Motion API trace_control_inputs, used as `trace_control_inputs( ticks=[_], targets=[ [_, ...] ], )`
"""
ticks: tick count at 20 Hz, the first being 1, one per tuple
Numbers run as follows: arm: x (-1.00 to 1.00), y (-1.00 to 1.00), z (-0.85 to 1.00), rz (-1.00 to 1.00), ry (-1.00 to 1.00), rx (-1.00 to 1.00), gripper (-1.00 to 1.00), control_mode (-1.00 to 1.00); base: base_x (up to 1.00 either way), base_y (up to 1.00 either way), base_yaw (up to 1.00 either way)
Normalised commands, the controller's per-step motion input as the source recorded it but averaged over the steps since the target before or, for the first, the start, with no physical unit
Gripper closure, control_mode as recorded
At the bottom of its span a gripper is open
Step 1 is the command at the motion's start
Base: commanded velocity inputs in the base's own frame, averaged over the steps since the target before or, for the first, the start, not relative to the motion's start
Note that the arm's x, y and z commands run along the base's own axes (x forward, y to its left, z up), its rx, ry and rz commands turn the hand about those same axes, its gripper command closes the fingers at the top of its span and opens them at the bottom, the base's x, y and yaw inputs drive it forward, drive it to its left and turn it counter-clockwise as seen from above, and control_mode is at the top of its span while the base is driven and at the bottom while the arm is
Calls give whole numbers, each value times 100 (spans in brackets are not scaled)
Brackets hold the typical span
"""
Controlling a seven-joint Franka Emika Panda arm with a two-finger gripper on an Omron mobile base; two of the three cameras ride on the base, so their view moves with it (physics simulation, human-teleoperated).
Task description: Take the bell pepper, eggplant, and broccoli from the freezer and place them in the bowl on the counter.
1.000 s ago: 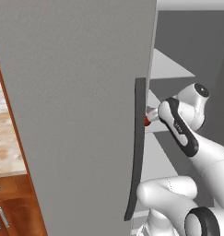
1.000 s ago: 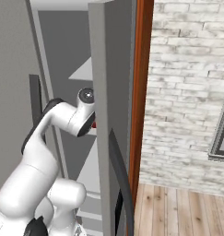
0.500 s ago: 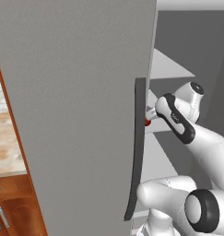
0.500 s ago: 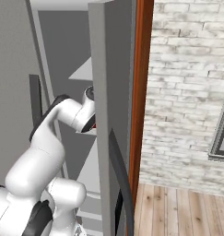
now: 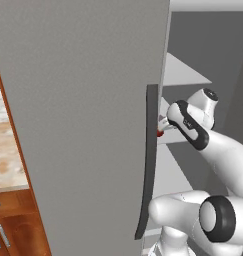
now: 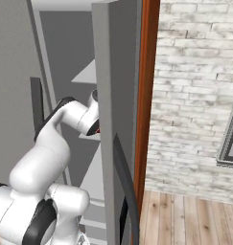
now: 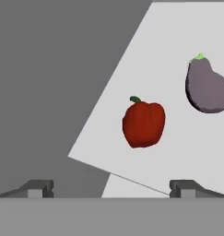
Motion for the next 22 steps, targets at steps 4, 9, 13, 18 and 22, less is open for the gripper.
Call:
trace_control_inputs(
  ticks=[4, 9, 13, 18, 22],
  targets=[
    [9, 0, -10, 0, 2, 0, -100, -100, 0, 0, 0],
    [15, 0, 0, 0, 1, 1, -100, -100, 0, 0, 0],
    [11, 0, -3, 0, 3, 0, -100, -100, 0, 0, 0],
    [18, 0, -6, 0, 1, 0, -100, -100, 0, 0, 0],
    [19, 0, -16, 2, 0, 1, -100, -100, 0, 0, 0]
  ],
)
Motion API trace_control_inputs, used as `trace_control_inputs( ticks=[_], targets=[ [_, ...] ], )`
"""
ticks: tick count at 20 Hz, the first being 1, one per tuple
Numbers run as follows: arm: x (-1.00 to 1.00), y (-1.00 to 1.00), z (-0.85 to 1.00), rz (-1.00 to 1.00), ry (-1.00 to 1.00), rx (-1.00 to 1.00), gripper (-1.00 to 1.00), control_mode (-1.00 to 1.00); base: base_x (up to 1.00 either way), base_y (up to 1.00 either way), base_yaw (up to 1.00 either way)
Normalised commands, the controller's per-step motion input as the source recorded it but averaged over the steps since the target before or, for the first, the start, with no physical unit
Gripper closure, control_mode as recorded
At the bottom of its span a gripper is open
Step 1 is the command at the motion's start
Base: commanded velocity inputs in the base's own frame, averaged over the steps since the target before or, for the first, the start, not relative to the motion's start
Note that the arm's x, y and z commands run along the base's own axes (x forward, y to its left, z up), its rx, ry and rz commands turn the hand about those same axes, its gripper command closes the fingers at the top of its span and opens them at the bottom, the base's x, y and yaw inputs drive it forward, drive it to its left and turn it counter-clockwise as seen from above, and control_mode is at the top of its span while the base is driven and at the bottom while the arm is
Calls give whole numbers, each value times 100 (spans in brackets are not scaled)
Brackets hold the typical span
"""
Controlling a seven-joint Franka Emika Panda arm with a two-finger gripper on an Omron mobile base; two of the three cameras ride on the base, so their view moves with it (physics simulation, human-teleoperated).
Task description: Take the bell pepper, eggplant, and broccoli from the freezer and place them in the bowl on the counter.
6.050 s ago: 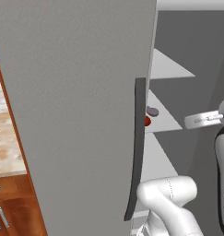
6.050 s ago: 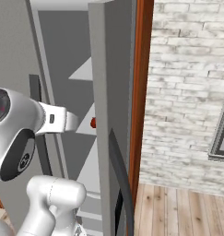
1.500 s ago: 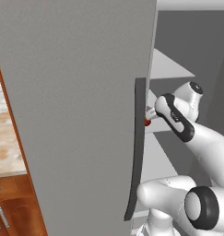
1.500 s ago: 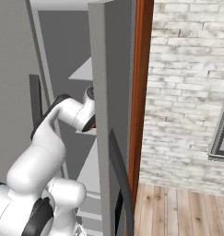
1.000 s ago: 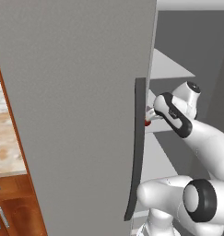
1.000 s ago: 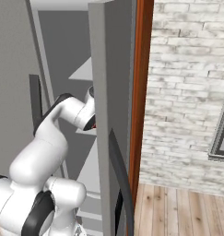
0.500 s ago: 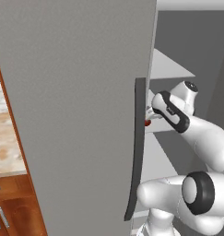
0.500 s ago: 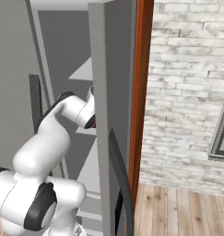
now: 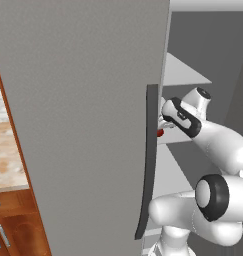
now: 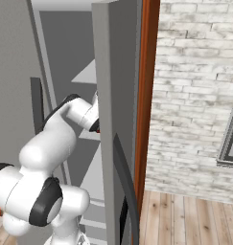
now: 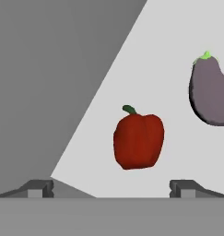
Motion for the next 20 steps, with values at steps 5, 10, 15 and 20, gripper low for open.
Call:
trace_control_inputs(
  ticks=[5, 10, 15, 20],
  targets=[
    [16, -4, -17, 2, 0, 2, -100, -100, 0, 0, 0],
    [19, -10, -10, 2, 0, 4, -100, -100, 0, 0, 0],
    [18, -4, -11, 1, 0, 3, -100, -100, 0, 0, 0],
    [2, 0, -16, 0, 1, 0, -100, -100, 0, 0, 0]
  ],
)
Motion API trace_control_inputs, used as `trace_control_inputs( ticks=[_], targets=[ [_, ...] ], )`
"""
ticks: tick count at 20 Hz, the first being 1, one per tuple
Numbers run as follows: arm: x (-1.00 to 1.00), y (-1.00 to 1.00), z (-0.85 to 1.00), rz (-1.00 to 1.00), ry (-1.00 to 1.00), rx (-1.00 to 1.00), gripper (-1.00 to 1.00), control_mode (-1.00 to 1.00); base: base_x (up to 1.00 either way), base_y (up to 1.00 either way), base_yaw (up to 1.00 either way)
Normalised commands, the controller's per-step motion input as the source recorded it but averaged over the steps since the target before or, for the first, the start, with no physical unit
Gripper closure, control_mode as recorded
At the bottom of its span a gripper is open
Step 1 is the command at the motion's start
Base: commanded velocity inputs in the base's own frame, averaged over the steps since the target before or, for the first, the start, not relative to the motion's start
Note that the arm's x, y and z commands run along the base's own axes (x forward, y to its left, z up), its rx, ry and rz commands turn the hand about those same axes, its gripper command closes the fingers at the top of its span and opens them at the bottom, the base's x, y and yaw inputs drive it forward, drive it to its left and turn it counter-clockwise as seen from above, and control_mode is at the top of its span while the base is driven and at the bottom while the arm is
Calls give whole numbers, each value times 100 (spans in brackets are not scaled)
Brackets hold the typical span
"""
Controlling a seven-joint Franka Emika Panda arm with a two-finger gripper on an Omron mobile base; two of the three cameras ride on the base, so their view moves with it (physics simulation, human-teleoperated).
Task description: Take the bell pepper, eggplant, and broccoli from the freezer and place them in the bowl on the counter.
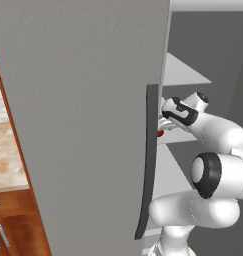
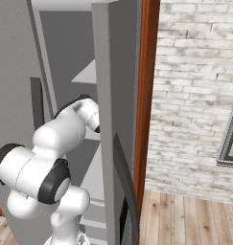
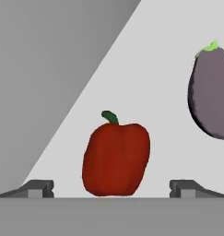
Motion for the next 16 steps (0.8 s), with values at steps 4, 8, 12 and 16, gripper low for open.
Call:
trace_control_inputs(
  ticks=[4, 8, 12, 16],
  targets=[
    [1, 2, -14, 0, 2, 0, -100, -100, 0, 0, 0],
    [6, 8, -10, 0, 2, 0, -100, -100, 0, 0, 0],
    [12, 8, -7, 0, 2, 0, -100, -100, 0, 0, 0],
    [10, 2, -7, 0, 1, 0, -100, -100, 0, 0, 0]
  ],
)
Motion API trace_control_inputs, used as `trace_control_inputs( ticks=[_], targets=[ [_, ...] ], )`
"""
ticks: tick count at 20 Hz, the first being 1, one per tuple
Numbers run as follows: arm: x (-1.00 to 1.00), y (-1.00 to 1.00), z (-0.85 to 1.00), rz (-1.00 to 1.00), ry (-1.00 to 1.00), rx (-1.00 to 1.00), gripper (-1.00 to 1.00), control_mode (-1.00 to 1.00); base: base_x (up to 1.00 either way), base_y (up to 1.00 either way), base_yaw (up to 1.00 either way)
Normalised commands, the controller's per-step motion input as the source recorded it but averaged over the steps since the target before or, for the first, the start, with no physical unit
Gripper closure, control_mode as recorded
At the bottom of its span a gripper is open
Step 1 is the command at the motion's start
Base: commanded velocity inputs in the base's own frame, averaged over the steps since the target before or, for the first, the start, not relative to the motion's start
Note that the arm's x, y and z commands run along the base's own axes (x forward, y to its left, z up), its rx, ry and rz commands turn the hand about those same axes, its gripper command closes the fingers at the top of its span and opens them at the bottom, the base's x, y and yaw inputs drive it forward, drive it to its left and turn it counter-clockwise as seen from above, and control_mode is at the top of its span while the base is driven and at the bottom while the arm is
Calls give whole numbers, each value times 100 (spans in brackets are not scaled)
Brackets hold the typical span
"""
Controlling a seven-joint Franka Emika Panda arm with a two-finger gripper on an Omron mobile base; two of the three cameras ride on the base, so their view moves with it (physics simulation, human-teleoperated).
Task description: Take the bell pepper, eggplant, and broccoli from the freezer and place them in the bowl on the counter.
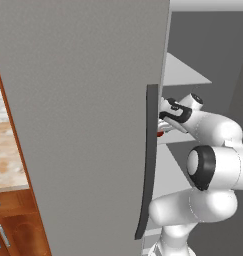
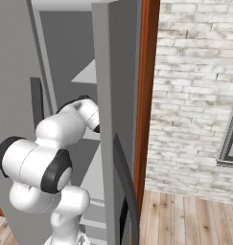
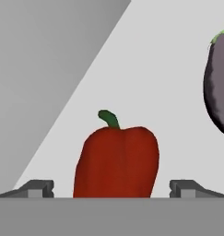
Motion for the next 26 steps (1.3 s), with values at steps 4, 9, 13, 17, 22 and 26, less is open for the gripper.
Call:
trace_control_inputs(
  ticks=[4, 9, 13, 17, 22, 26],
  targets=[
    [12, 0, -9, 0, 0, 0, -100, -100, 0, 0, 0],
    [10, 0, -15, 0, 0, 0, 100, -100, 0, 0, 0],
    [13, 0, -18, 0, 0, 0, 100, -100, 0, 0, 0],
    [7, 0, -18, 0, 0, 0, 100, -100, 0, 0, 0],
    [-17, 0, -1, 0, 0, 0, 100, -100, 0, 0, 0],
    [-26, 0, 2, 0, -2, 0, 100, -100, 0, 0, 0]
  ],
)
